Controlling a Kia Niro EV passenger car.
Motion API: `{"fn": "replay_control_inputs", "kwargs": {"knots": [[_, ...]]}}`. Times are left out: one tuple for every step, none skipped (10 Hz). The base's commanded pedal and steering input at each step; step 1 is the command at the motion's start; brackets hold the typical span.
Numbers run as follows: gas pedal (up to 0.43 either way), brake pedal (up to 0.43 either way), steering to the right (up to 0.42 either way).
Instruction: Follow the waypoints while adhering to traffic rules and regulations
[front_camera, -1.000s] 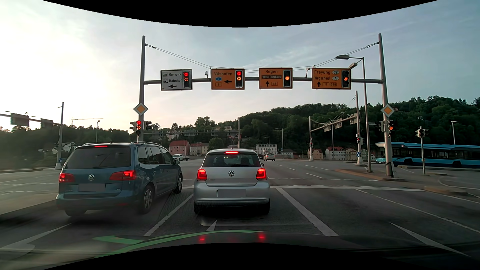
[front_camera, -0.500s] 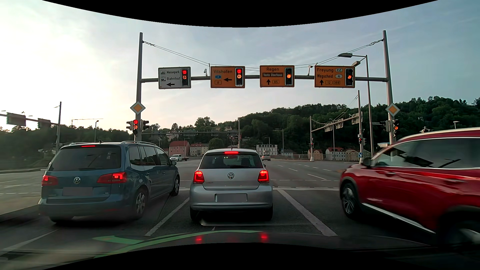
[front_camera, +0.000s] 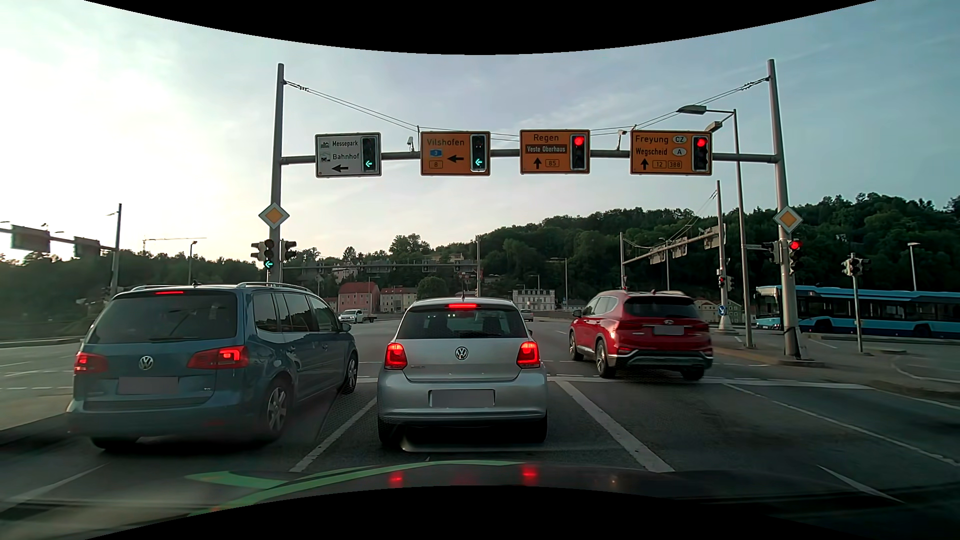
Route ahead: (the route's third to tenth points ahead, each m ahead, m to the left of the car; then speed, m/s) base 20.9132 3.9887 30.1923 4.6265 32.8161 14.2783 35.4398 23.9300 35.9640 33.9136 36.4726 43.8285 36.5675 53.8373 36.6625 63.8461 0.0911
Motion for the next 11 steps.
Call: {"fn": "replay_control_inputs", "kwargs": {"knots": [[0.000, 0.201, -0.008], [0.000, 0.226, -0.008], [0.000, 0.238, -0.008], [0.000, 0.244, -0.009], [0.000, 0.244, -0.009], [0.000, 0.250, -0.009], [0.000, 0.250, -0.009], [0.000, 0.256, -0.009], [0.000, 0.256, -0.010], [0.000, 0.256, -0.010], [0.000, 0.256, -0.009]]}}
